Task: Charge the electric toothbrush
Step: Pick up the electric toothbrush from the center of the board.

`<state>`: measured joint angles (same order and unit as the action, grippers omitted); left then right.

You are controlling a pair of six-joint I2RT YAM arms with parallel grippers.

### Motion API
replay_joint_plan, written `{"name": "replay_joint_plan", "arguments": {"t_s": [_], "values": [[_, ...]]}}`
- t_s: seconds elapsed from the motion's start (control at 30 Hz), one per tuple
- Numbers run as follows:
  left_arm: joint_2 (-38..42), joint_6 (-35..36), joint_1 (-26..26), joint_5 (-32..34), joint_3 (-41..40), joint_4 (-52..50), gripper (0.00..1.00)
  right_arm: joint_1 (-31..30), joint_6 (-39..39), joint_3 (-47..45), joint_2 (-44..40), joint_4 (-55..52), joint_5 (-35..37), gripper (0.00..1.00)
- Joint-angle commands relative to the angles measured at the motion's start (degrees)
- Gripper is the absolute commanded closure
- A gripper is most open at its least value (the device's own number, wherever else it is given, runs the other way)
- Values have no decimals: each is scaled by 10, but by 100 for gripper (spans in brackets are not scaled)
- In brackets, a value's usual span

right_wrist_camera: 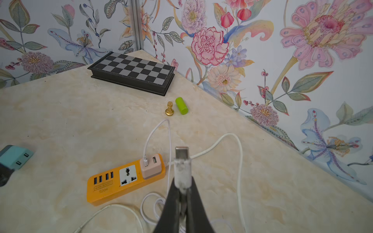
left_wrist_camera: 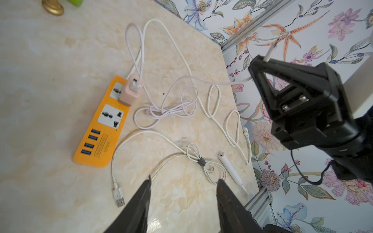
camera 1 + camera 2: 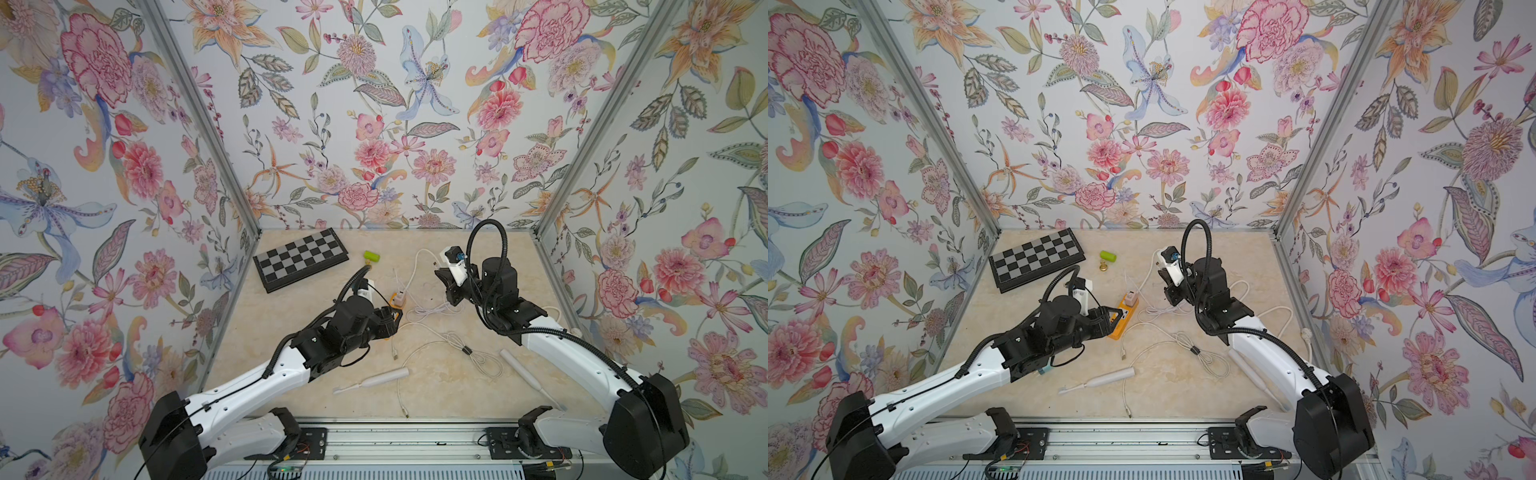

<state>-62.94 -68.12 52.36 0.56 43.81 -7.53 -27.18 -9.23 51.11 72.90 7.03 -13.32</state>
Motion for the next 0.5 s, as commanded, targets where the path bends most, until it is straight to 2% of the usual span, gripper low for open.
{"name": "replay_joint_plan", "arguments": {"t_s": [0.0,0.07,0.23,0.37,0.47], "values": [[17,-216,61,116,-27,-44,45,21,115,15,9,-31,-33,100],[8,-299,112,147,-31,-66,41,35,150,16,9,-30,-44,100],[-17,-438,167,145,-59,-68,35,50,186,21,14,-35,-80,100],[-34,-513,199,142,-71,-83,31,51,187,13,3,-34,-76,100],[-50,-539,201,130,-83,-75,26,49,184,11,-1,-34,-72,100]]}}
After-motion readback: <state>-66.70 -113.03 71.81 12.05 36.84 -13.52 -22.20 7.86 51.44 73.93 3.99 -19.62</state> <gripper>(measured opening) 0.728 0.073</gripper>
